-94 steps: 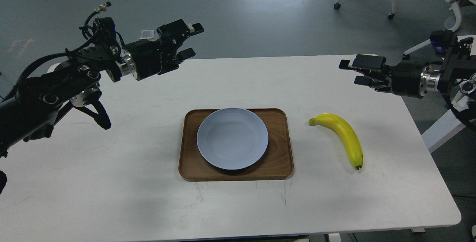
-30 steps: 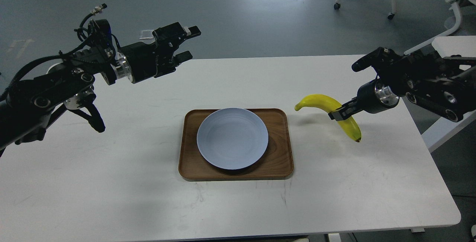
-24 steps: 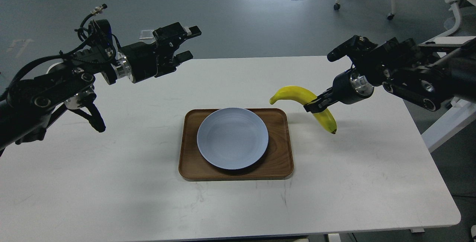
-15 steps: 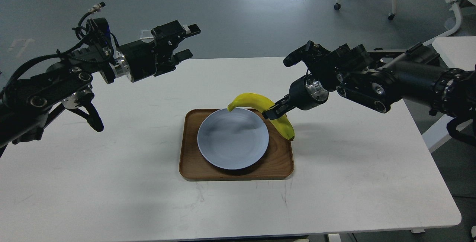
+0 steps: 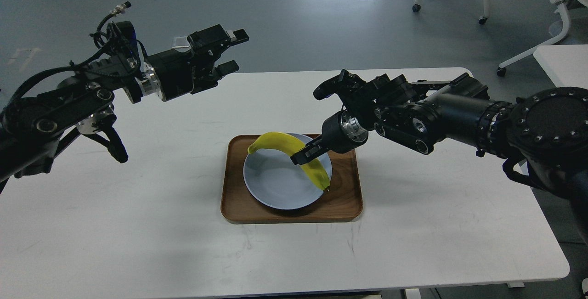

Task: Place banana on plate with both arms
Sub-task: 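Carry the banana with the right gripper and lower it onto the plate, then open the right gripper and raise it away from the plate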

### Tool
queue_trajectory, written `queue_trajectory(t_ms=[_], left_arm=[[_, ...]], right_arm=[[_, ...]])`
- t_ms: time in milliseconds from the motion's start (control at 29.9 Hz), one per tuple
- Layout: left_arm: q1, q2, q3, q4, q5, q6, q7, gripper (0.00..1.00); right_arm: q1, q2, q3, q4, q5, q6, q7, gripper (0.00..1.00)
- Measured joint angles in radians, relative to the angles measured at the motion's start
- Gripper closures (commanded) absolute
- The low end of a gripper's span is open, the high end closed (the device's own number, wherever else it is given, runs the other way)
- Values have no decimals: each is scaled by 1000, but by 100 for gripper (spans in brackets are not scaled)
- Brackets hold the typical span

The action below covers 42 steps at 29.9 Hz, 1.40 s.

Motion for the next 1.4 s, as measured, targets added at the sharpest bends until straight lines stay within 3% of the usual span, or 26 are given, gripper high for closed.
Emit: queue_trajectory(t_ms=[234,334,368,435,502,535,669,869,1103,1404], left_arm=[[0,14,0,-12,0,0,0,1],[0,15,-2,-13,0,0,0,1],[1,15,-2,-14,0,0,0,1],[1,15,-3,-14,0,1,0,1],[1,15,-3,-14,0,1,0,1],[1,15,-3,-14,0,1,0,1],[1,15,-3,-14,0,1,0,1],[2,16,-3,-14,0,1,0,1],[48,27,-79,-12,-12,6,-1,1],[212,-45,-314,-11,-160,25,-2,0]], right_arm=[[-2,0,-2,-1,37,0,0,74],[-3,0,-15,-2,38,0,0,62],[-4,0,-22,-2,38,0,0,53],[-5,0,-29,-2,39,0,0,48],[-7,0,-30,-2,39,0,0,36],[-7,0,-31,-2,39,0,0,25],[-15,0,-23,-3,40,0,0,4],[-22,-6,47,-15,59,0,0,2],[-37,-221,258,2,343,0,0,2],[-307,-443,647,6,690,0,0,2]])
